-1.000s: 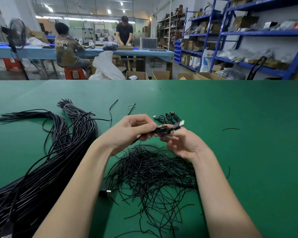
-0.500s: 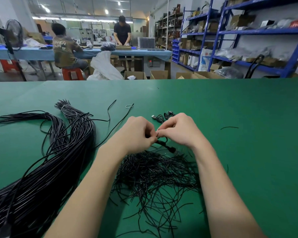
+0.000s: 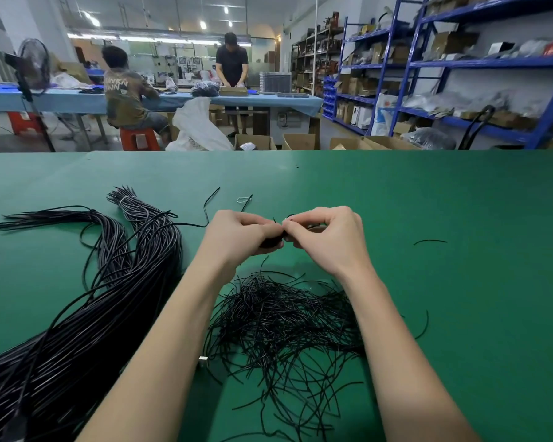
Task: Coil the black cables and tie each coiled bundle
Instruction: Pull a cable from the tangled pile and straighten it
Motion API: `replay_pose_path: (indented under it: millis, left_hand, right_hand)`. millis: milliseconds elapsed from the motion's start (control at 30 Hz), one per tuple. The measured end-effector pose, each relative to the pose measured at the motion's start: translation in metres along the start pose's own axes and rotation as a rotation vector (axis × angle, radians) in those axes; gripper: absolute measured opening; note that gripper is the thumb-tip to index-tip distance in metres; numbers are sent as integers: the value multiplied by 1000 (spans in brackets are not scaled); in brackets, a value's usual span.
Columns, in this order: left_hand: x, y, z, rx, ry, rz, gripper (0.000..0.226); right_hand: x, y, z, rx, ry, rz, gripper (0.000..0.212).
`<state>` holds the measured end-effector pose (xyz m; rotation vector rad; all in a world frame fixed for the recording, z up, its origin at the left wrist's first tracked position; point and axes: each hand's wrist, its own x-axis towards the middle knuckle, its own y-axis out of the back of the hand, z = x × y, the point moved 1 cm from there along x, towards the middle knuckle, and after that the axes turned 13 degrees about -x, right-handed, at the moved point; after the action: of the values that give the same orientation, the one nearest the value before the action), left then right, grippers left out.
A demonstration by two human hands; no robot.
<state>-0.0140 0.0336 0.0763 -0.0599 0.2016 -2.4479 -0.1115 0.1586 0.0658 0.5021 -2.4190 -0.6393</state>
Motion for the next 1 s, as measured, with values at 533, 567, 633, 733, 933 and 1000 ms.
replay_pose_path:
  millis: [533,567,633,733,933,1000]
  left_hand:
    - [6,1,-13,-448,269,-97,11]
    - [7,1,-14,-403,238,-79,11]
    - [10,2,-14,-360,188,-60,11]
    - [8,2,-15,-357,147,-66,11]
    - [6,-1,-14,-356,130,-117,12]
    - [6,-2,-12,-393,135,-138,15]
  right_hand:
    - [1,8,3,-73,192,-63,16]
    - [2,8,0,-125,190,-74,14]
    - [4,6,-5,-195,190,-72,11]
    - [4,6,-6,-225,168,-58,10]
    - [7,6,-4,-270,139,-48,10]
    - [7,6,-2,-263,148,-32,12]
